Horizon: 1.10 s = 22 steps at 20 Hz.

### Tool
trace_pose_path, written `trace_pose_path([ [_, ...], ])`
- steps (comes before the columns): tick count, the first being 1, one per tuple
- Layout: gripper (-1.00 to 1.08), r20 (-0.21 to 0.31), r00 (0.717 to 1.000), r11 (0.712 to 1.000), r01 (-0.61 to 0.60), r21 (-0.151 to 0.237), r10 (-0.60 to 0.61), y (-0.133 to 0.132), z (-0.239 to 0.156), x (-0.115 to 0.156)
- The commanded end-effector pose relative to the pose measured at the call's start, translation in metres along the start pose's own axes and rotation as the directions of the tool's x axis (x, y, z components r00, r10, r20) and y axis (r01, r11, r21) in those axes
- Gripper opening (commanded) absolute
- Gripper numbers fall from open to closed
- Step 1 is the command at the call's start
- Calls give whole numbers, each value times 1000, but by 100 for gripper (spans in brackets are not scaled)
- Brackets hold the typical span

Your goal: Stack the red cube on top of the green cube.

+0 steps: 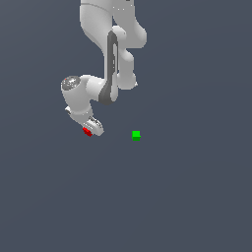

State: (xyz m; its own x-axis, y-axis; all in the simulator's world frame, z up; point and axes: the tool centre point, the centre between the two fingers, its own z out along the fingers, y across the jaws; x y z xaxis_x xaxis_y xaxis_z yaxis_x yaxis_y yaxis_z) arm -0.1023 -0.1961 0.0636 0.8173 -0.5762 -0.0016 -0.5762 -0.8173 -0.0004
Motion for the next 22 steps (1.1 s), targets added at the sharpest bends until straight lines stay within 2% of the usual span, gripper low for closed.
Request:
trace_pose_path([
  [1,-100,-1,1000,1000,0,1,0,0,-18,0],
  [10,-100,-1,1000,1000,0,0,0,0,-55,1],
  [18,-100,-2,1000,1000,1,0,-1,-2,-56,1],
  [22,-100,-2,1000,1000,1,0,-1,-11,-53,-6],
])
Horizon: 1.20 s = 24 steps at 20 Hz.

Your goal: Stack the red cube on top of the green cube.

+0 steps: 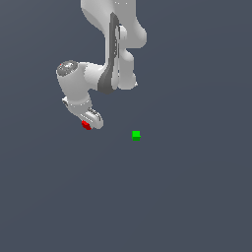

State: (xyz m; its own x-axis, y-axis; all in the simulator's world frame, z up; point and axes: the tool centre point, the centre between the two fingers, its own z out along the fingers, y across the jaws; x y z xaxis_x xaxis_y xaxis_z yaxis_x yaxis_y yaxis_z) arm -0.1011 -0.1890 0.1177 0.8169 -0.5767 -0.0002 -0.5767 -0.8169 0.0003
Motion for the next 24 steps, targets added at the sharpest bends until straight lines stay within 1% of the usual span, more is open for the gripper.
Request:
trace_pose_path([
  [1,-100,0,1000,1000,1,0,-1,-8,2,-6],
  [7,-100,0,1000,1000,1,0,-1,-42,12,-30],
  [10,-100,0,1000,1000,1,0,-1,-67,19,-47],
  [18,-100,0,1000,1000,1,1,-1,-142,40,-99],
  [24,-100,0,1000,1000,1,1,-1,-182,51,-124],
])
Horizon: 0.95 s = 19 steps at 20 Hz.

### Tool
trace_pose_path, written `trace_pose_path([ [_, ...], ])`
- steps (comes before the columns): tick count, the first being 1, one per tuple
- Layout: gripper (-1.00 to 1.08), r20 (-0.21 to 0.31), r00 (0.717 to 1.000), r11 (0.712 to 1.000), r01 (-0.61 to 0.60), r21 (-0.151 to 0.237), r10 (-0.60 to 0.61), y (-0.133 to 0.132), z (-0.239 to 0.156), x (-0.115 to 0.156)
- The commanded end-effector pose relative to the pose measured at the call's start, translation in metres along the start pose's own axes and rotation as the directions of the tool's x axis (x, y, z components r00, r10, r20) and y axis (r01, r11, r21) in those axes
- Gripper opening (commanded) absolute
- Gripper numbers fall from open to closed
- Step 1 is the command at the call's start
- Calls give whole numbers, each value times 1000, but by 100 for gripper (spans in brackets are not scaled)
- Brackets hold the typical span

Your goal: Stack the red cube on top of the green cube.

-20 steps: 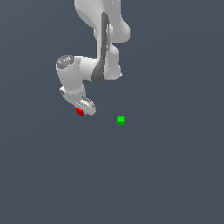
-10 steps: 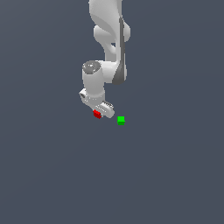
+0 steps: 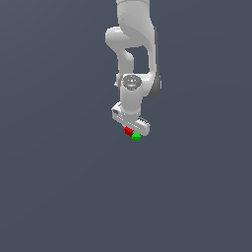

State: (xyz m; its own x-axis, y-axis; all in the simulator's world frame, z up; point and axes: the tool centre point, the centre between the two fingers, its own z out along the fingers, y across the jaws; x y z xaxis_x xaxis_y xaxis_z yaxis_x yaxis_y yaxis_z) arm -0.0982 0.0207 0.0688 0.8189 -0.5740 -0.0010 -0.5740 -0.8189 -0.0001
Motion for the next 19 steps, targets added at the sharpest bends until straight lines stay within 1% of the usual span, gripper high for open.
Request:
trace_pose_path([
  [1,-100,-1,1000,1000,-2,1,2,-13,4,-8],
  [5,-100,-1,1000,1000,-2,1,2,-27,7,-16],
  [9,-100,-1,1000,1000,-2,1,2,-32,8,-18],
  [10,100,-1,1000,1000,-2,1,2,-32,8,-18],
  [19,100,-1,1000,1000,-2,1,2,-32,8,-18],
])
